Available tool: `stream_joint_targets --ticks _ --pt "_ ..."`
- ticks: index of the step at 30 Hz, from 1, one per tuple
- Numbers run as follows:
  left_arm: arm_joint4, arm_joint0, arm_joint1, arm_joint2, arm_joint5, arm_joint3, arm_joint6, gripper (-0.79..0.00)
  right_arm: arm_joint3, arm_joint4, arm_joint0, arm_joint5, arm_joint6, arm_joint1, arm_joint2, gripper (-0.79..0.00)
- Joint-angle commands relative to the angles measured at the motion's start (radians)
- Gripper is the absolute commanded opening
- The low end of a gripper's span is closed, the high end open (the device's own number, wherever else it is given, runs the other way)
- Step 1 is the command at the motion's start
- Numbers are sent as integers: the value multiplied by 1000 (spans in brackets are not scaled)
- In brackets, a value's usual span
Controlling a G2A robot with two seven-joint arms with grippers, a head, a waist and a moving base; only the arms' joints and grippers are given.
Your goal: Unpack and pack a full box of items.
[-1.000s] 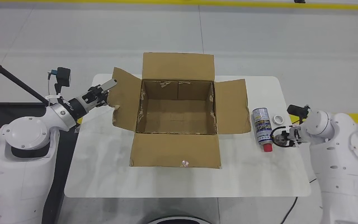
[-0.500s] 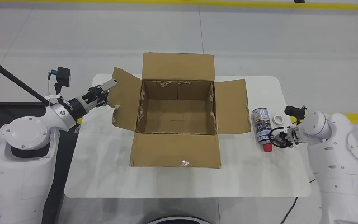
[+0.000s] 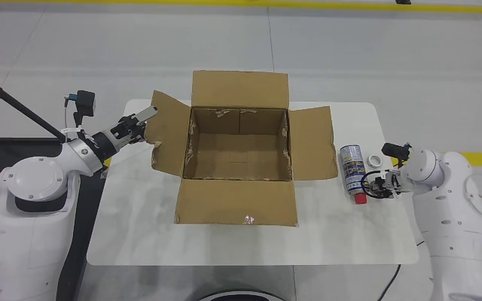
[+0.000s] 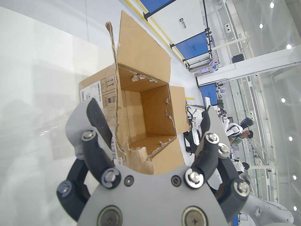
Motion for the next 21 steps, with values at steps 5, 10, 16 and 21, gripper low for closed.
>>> stream_joint_targets --ticks 5,10,16,21 --pt "0 0 0 0 0 0 0 0 12 2 7 2 -5 1 -6 -714" --pt "0 0 0 0 0 0 0 0 9 8 10 2 -14 6 7 -785" --pt "0 0 0 0 0 0 0 0 -26 25 10 -1 -24 16 47 -785" --pt "0 0 0 0 0 0 0 0 -132 47 5 -9 -19 28 95 -785"
